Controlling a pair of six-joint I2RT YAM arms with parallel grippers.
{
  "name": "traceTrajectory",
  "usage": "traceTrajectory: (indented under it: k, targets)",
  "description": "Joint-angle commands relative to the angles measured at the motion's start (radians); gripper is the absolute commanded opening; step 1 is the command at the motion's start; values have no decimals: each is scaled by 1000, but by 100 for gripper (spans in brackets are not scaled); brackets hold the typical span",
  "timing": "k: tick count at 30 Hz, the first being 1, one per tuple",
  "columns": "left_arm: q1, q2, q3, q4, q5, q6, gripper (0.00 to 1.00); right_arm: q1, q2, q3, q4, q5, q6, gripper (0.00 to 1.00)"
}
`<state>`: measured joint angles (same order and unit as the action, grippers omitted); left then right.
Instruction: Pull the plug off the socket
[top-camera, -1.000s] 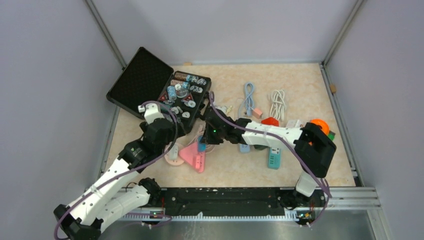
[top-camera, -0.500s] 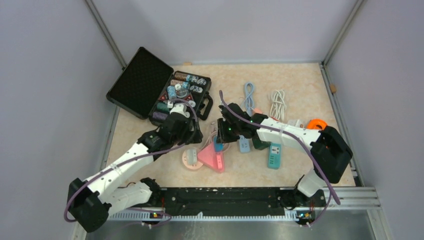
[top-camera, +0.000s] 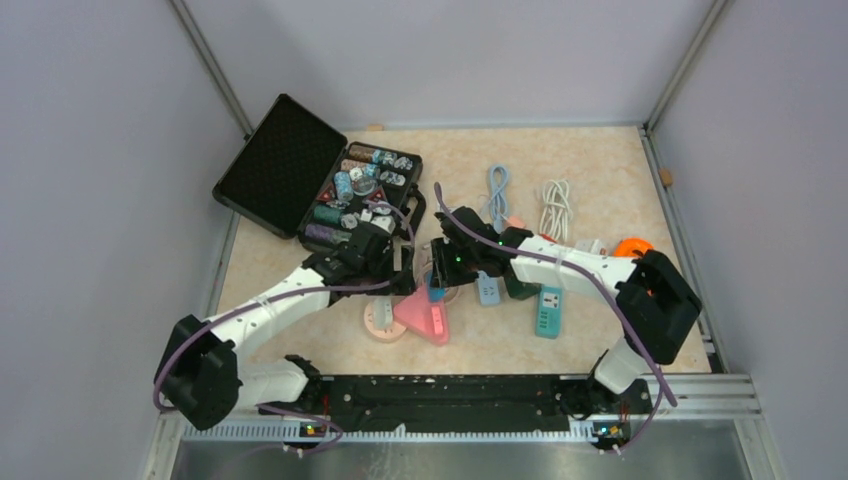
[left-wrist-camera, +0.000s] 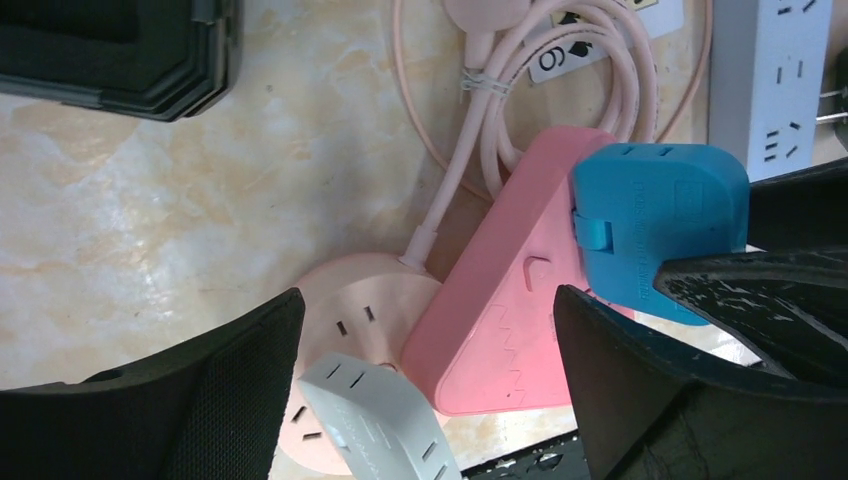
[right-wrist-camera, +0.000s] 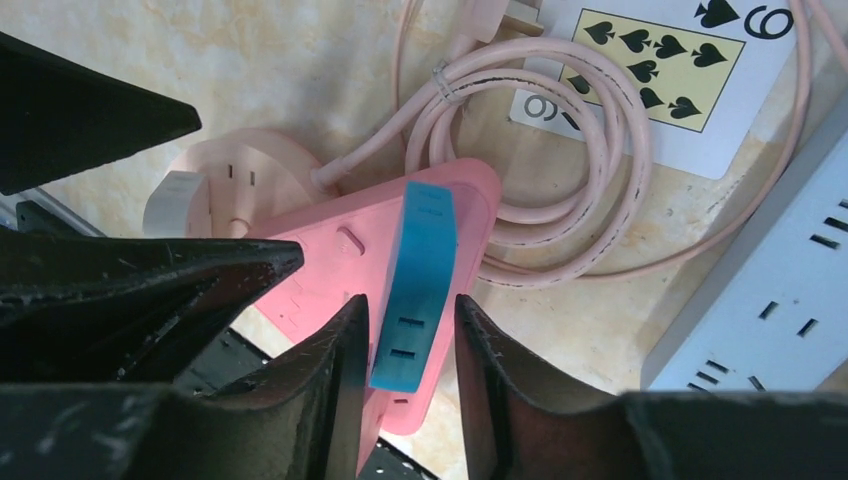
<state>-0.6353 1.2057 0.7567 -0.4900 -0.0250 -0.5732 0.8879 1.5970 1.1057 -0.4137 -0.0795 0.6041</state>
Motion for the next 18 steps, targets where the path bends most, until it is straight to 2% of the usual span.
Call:
traceTrajectory:
  k: [1, 7, 12, 18]
  targets:
    - [6, 37, 40, 83, 77, 67, 91, -1, 23, 6, 44, -25, 5, 32]
    - [5, 129, 58, 94, 181, 96, 75, 2, 18, -15, 55, -32, 25, 19]
    - [-1, 169, 21, 116, 171, 85, 64, 0, -9, -45, 89, -31, 37, 0]
    - [-17, 163, -8, 137, 196, 88, 58, 2, -23, -61, 116, -32, 40, 0]
